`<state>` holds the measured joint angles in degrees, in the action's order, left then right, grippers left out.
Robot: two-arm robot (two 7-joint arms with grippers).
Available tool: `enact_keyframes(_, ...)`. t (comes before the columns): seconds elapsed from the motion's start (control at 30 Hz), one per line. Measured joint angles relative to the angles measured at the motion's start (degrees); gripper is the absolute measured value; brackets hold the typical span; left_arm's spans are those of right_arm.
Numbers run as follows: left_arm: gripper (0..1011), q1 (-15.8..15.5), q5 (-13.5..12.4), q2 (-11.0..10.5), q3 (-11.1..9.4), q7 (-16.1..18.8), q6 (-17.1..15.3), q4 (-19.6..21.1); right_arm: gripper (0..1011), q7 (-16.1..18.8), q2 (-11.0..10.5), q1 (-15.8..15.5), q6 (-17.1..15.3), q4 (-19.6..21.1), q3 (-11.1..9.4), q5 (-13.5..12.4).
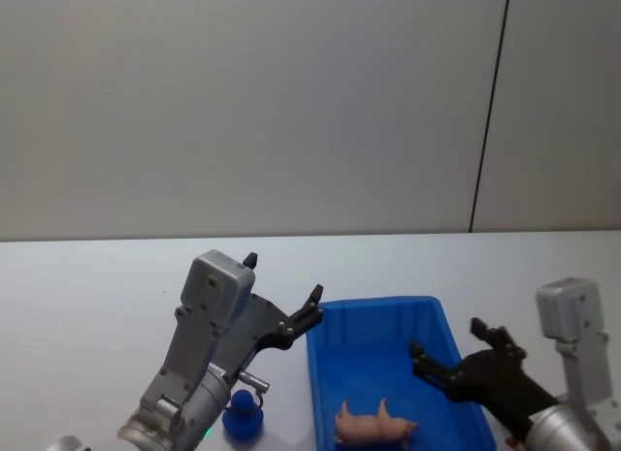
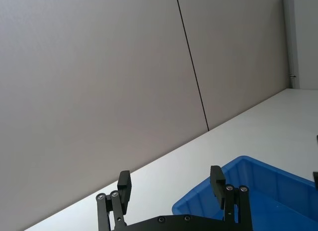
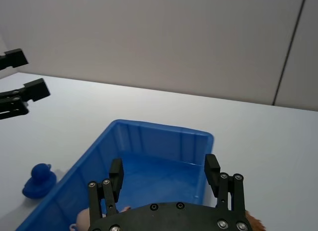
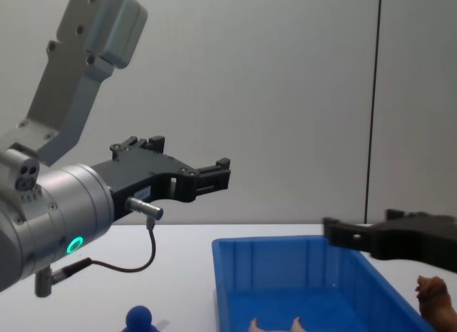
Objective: Pick up the two dolls from the table and place them into the box.
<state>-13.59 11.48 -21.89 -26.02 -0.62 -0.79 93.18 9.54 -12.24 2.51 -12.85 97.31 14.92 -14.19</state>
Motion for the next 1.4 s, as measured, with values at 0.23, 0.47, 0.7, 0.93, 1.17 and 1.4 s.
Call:
enact_keyframes(0.23,1002,0.00,0.00,0.00,0.00,0.00,0.00,0.00,1001,-3.48,-2.09,-2.76,0.48,2.88,-1.21,-0.28)
enact_keyframes(0.47,1002,0.00,0.00,0.00,0.00,0.00,0.00,0.00,1001,-6.27,-3.81,-5.30,0.66,4.28,-2.25,-0.63)
enact_keyframes(0.7,1002,0.00,0.00,0.00,0.00,0.00,0.00,0.00,1001,-8.17,-4.95,-7.26,0.77,4.54,-3.01,-0.92)
enact_keyframes(0.93,1002,0.00,0.00,0.00,0.00,0.00,0.00,0.00,1001,-8.68,-5.33,-8.24,0.85,3.55,-3.29,-1.16)
enact_keyframes(1.17,1001,0.00,0.00,0.00,0.00,0.00,0.00,0.00,1001,-8.69,-5.29,-8.60,0.89,1.98,-3.37,-1.21)
enact_keyframes(1.4,1002,0.00,0.00,0.00,0.00,0.00,0.00,0.00,1001,-8.48,-5.02,-8.66,0.89,0.15,-3.34,-1.14)
